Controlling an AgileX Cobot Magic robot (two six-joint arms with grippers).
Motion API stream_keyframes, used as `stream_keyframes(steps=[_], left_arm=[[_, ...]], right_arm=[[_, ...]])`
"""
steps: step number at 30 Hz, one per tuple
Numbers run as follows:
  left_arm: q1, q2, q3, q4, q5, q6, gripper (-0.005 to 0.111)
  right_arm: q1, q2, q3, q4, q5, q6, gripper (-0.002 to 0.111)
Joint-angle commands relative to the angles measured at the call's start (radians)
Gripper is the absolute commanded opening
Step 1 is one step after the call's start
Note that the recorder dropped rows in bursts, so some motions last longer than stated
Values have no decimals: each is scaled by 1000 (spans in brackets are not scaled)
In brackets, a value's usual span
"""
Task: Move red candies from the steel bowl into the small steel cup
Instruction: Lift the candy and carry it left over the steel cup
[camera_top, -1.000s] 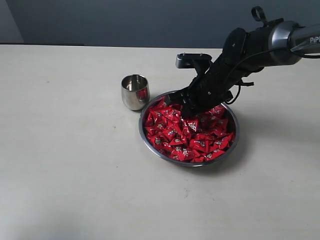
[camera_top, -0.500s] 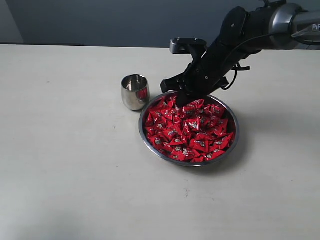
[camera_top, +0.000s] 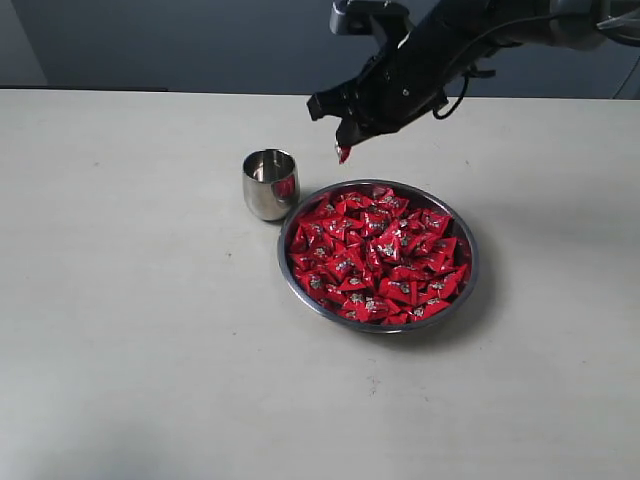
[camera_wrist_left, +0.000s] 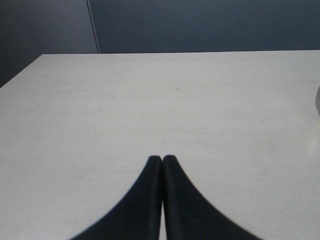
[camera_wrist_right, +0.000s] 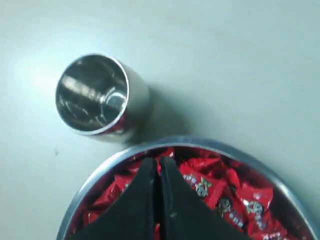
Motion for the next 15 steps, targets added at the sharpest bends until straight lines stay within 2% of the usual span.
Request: stream_keyframes(steps=[1, 10, 15], left_arm=[[-9, -5, 5, -6, -10, -1, 0], [-9, -5, 5, -6, -10, -1, 0], [-9, -5, 5, -6, -10, -1, 0]], right_arm=[[10, -3, -70, 27, -37, -49, -1], [107, 112, -257, 22, -66, -63, -1], [127, 192, -347, -4, -64, -56, -1]])
